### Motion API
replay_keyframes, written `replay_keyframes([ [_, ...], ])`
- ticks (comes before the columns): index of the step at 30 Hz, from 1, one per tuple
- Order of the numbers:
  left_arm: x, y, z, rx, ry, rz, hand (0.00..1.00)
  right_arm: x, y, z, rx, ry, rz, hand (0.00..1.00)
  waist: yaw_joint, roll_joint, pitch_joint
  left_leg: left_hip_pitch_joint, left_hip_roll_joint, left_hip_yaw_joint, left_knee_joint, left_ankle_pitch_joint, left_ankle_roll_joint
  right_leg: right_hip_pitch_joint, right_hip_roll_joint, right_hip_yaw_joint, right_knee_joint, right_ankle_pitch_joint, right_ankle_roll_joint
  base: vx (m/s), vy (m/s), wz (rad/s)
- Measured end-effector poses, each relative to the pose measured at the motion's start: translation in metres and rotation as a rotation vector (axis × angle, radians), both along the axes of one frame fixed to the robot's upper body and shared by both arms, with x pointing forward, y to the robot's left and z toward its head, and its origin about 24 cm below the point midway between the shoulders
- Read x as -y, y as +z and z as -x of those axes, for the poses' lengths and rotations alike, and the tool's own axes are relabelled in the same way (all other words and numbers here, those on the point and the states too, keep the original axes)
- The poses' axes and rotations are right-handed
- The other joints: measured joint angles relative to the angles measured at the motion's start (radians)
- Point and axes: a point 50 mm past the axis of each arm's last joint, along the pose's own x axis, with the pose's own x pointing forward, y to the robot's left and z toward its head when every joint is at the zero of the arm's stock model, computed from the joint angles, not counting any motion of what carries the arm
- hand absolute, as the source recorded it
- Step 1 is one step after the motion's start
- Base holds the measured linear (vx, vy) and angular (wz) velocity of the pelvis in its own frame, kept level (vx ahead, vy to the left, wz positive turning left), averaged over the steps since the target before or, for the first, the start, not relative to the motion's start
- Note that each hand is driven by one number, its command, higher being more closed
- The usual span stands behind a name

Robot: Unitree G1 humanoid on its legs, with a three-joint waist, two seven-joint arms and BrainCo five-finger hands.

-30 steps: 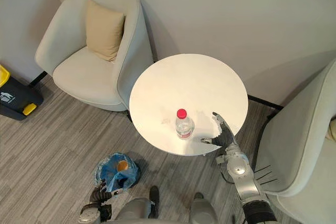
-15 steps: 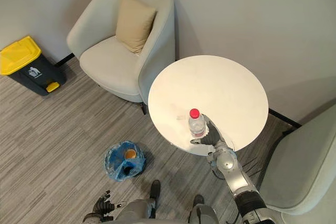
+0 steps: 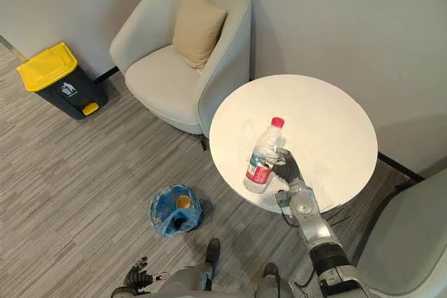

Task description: Gather rubbish on tea table into small bin, then transfer packed bag to large trash can.

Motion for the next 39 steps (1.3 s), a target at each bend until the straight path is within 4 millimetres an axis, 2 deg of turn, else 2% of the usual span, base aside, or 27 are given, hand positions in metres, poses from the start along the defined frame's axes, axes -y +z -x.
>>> replay_keyframes([
  [3, -0.001, 0.0, 0.0, 0.002, 0.008, 0.002, 0.0, 0.002, 0.013, 0.008, 0.074, -0.012, -0.034, 1.0, -0.002, 0.0, 0.0, 0.008, -0.008, -0.004, 0.0, 0.0, 0.0, 0.013, -0.002, -0.009, 0.0, -0.007, -0.001, 0.04, -0.02, 0.14],
  [6, -0.002, 0.002, -0.002, 0.016, 0.01, 0.006, 0.0, 0.0, 0.021, 0.026, 0.124, 0.017, -0.049, 1.0, -0.006, 0.0, 0.0, 0.018, -0.012, -0.028, 0.002, -0.001, -0.001, 0.03, -0.014, -0.035, 0.017, -0.029, 0.002, 0.0, -0.018, 0.26],
  [10, -0.001, 0.003, -0.004, 0.025, 0.004, 0.013, 0.0, -0.01, 0.028, 0.047, 0.168, 0.091, -0.06, 1.0, -0.005, -0.006, 0.002, -0.037, -0.044, -0.061, 0.044, -0.009, 0.01, -0.015, -0.052, -0.107, 0.134, -0.103, -0.004, -0.06, -0.01, 0.54],
  [11, 0.0, 0.003, -0.004, 0.027, 0.005, 0.014, 0.0, -0.012, 0.029, 0.048, 0.171, 0.099, -0.06, 1.0, -0.005, -0.007, 0.003, -0.054, -0.04, -0.021, 0.05, -0.036, 0.039, -0.018, -0.054, -0.126, 0.143, -0.107, -0.005, -0.11, -0.017, 0.74],
  [12, 0.002, 0.003, -0.006, 0.034, 0.006, 0.017, 0.0, -0.016, 0.028, 0.048, 0.171, 0.116, -0.059, 1.0, -0.007, -0.015, 0.002, -0.071, -0.012, 0.133, 0.059, -0.089, 0.115, -0.007, -0.062, -0.164, 0.136, -0.101, -0.004, -0.07, -0.025, 0.67],
  [13, 0.003, 0.004, -0.008, 0.038, 0.005, 0.019, 0.0, -0.017, 0.029, 0.049, 0.174, 0.124, -0.052, 1.0, -0.007, -0.02, 0.001, -0.076, 0.0, 0.211, 0.064, -0.111, 0.146, -0.002, -0.072, -0.179, 0.127, -0.093, -0.005, -0.02, 0.044, 0.99],
  [14, 0.002, 0.006, -0.014, 0.056, 0.001, 0.016, 0.0, -0.02, 0.033, 0.048, 0.191, 0.14, -0.04, 1.0, -0.004, -0.033, 0.0, -0.109, 0.047, 0.447, 0.147, -0.123, 0.166, -0.004, -0.107, -0.222, 0.128, -0.09, -0.005, 0.05, 0.08, 0.84],
  [15, 0.003, 0.006, -0.014, 0.058, 0.0, 0.018, 0.0, -0.02, 0.035, 0.048, 0.2, 0.143, -0.018, 1.0, -0.007, -0.022, -0.005, -0.12, 0.073, 0.533, 0.193, -0.126, 0.177, 0.002, -0.107, -0.244, 0.13, -0.092, -0.001, 0.09, 0.123, 1.11],
  [16, 0.005, 0.007, -0.017, 0.066, -0.008, 0.02, 0.0, -0.018, 0.038, 0.048, 0.212, 0.148, 0.024, 1.0, -0.008, -0.002, -0.013, -0.122, 0.121, 0.651, 0.258, -0.095, 0.151, 0.015, -0.107, -0.281, 0.151, -0.112, 0.014, 0.07, 0.075, 0.99],
  [18, 0.01, 0.009, -0.022, 0.089, -0.031, 0.024, 0.0, -0.018, 0.041, 0.046, 0.229, 0.151, 0.064, 1.0, -0.007, -0.006, -0.012, -0.123, 0.107, 0.72, 0.259, -0.095, 0.149, 0.033, -0.135, -0.319, 0.163, -0.121, 0.025, 0.03, 0.124, 0.85],
  [20, 0.011, 0.011, -0.027, 0.107, -0.048, 0.016, 0.0, -0.022, 0.043, 0.042, 0.246, 0.158, 0.111, 1.0, -0.005, -0.008, -0.01, -0.126, 0.085, 0.728, 0.255, -0.137, 0.156, 0.036, -0.163, -0.349, 0.184, -0.133, 0.046, 0.0, 0.137, 0.51],
  [22, 0.005, 0.014, -0.029, 0.119, -0.053, -0.009, 0.0, -0.03, 0.042, 0.041, 0.245, 0.19, 0.153, 1.0, -0.005, -0.043, 0.01, -0.119, 0.053, 0.734, 0.28, -0.174, 0.161, 0.045, -0.219, -0.363, 0.236, -0.162, 0.076, 0.06, 0.154, 0.36],
  [23, -0.001, 0.016, -0.029, 0.124, -0.076, -0.032, 0.0, -0.033, 0.035, 0.042, 0.219, 0.194, 0.152, 1.0, -0.006, -0.069, 0.017, -0.12, 0.038, 0.746, 0.341, -0.232, 0.164, 0.053, -0.274, -0.371, 0.301, -0.191, 0.098, 0.09, 0.15, 0.3],
  [24, -0.003, 0.017, -0.03, 0.127, -0.092, -0.044, 0.0, -0.033, 0.031, 0.042, 0.203, 0.193, 0.153, 1.0, -0.007, -0.078, 0.021, -0.12, 0.032, 0.744, 0.367, -0.257, 0.162, 0.053, -0.29, -0.367, 0.341, -0.2, 0.102, 0.12, 0.128, 0.22],
  [25, -0.004, 0.018, -0.031, 0.13, -0.115, -0.056, 0.0, -0.031, 0.024, 0.042, 0.174, 0.189, 0.164, 1.0, -0.005, -0.077, 0.023, -0.12, 0.023, 0.737, 0.397, -0.278, 0.165, 0.022, -0.327, -0.332, 0.433, -0.197, 0.085, 0.16, 0.18, 0.27],
  [26, -0.005, 0.019, -0.031, 0.135, -0.14, -0.066, 0.0, -0.026, 0.012, 0.043, 0.114, 0.179, 0.2, 1.0, -0.018, -0.074, 0.03, -0.126, 0.015, 0.704, 0.425, -0.305, 0.181, -0.096, -0.357, -0.193, 0.635, -0.142, -0.04, 0.16, 0.187, 0.36],
  [27, -0.006, 0.021, -0.032, 0.14, -0.145, -0.073, 0.0, -0.024, 0.008, 0.043, 0.091, 0.172, 0.204, 1.0, -0.026, -0.071, 0.037, -0.127, 0.014, 0.685, 0.429, -0.31, 0.18, -0.138, -0.339, -0.117, 0.684, -0.159, -0.04, 0.13, 0.167, 0.6],
  [28, -0.009, 0.023, -0.035, 0.151, -0.148, -0.083, 0.0, -0.022, 0.003, 0.044, 0.067, 0.166, 0.209, 1.0, -0.037, -0.072, 0.052, -0.127, 0.013, 0.657, 0.426, -0.311, 0.18, -0.182, -0.29, -0.029, 0.697, -0.194, -0.013, 0.13, 0.108, 0.75],
  [29, -0.013, 0.026, -0.039, 0.172, -0.154, -0.097, 0.0, -0.02, 0.0, 0.044, 0.049, 0.162, 0.223, 1.0, -0.051, -0.08, 0.074, -0.133, 0.003, 0.622, 0.417, -0.31, 0.178, -0.247, -0.213, 0.08, 0.644, -0.222, 0.017, 0.1, 0.075, 0.73],
  [30, -0.013, 0.027, -0.041, 0.176, -0.155, -0.099, 0.0, -0.019, 0.0, 0.044, 0.049, 0.16, 0.228, 1.0, -0.057, -0.082, 0.079, -0.136, -0.002, 0.61, 0.417, -0.309, 0.178, -0.262, -0.196, 0.101, 0.62, -0.223, 0.019, 0.14, 0.084, 0.84],
  [32, -0.011, 0.03, -0.052, 0.207, -0.165, -0.098, 0.0, -0.012, 0.001, 0.044, 0.046, 0.156, 0.271, 1.0, -0.063, -0.083, 0.086, -0.168, -0.044, 0.565, 0.418, -0.302, 0.179, -0.333, -0.132, 0.215, 0.462, -0.212, 0.031, 0.14, 0.033, 0.93],
  [33, -0.011, 0.031, -0.055, 0.216, -0.168, -0.098, 0.0, -0.01, 0.002, 0.044, 0.046, 0.155, 0.281, 1.0, -0.063, -0.082, 0.087, -0.179, -0.059, 0.548, 0.424, -0.298, 0.183, -0.348, -0.125, 0.234, 0.432, -0.205, 0.033, 0.14, -0.02, 1.08],
  [34, -0.01, 0.034, -0.061, 0.238, -0.171, -0.099, 0.0, -0.007, 0.003, 0.043, 0.051, 0.146, 0.298, 1.0, -0.065, -0.078, 0.096, -0.203, -0.082, 0.519, 0.441, -0.298, 0.184, -0.372, -0.117, 0.259, 0.417, -0.16, 0.026, 0.13, -0.066, 1.19],
  [35, -0.007, 0.037, -0.068, 0.262, -0.173, -0.096, 0.0, -0.004, 0.006, 0.039, 0.061, 0.135, 0.314, 1.0, -0.069, -0.058, 0.115, -0.234, -0.091, 0.488, 0.465, -0.298, 0.184, -0.377, -0.119, 0.254, 0.42, -0.121, 0.031, 0.12, -0.081, 1.07],
  [36, -0.007, 0.038, -0.07, 0.27, -0.172, -0.097, 0.0, -0.004, 0.007, 0.035, 0.068, 0.134, 0.32, 1.0, -0.065, -0.049, 0.124, -0.252, -0.092, 0.477, 0.469, -0.296, 0.182, -0.39, -0.118, 0.242, 0.42, -0.117, 0.038, 0.1, -0.097, 0.75],
  [38, -0.007, 0.039, -0.073, 0.283, -0.161, -0.106, 0.0, -0.007, 0.018, 0.016, 0.113, 0.128, 0.335, 1.0, -0.056, -0.031, 0.177, -0.3, -0.091, 0.448, 0.469, -0.266, 0.137, -0.415, -0.124, 0.197, 0.421, -0.112, 0.031, 0.08, -0.118, 0.52],
  [39, -0.007, 0.039, -0.073, 0.283, -0.16, -0.106, 0.0, -0.007, 0.02, 0.013, 0.121, 0.127, 0.336, 1.0, -0.054, -0.03, 0.189, -0.305, -0.09, 0.443, 0.469, -0.259, 0.127, -0.417, -0.124, 0.19, 0.422, -0.113, 0.029, 0.05, -0.148, 0.52],
])
